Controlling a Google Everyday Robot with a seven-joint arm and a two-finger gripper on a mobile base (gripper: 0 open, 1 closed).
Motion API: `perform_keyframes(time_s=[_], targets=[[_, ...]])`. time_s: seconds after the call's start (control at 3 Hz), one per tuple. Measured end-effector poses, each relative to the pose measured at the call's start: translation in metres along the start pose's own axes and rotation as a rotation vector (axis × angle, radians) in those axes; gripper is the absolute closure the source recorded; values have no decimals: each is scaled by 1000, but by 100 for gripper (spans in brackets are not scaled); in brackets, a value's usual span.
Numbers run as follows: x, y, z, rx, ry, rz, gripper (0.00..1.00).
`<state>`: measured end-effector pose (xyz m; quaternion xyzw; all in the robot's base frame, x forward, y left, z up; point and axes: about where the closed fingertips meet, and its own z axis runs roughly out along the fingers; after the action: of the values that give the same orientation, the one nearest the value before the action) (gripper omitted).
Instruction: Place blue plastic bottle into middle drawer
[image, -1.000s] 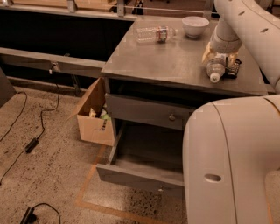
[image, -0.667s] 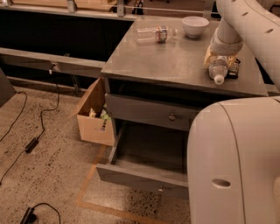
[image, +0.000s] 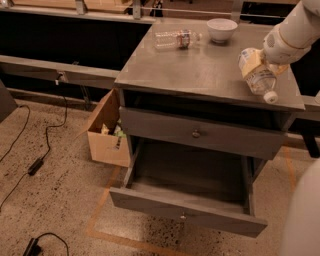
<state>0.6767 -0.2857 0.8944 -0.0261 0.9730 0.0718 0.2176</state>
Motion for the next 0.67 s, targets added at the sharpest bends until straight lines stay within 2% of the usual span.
perform_keyframes(time_s=[0.33, 0.67], targets=[[34, 11, -48, -130, 9, -136, 100], [73, 7, -81, -208, 15, -278, 100]])
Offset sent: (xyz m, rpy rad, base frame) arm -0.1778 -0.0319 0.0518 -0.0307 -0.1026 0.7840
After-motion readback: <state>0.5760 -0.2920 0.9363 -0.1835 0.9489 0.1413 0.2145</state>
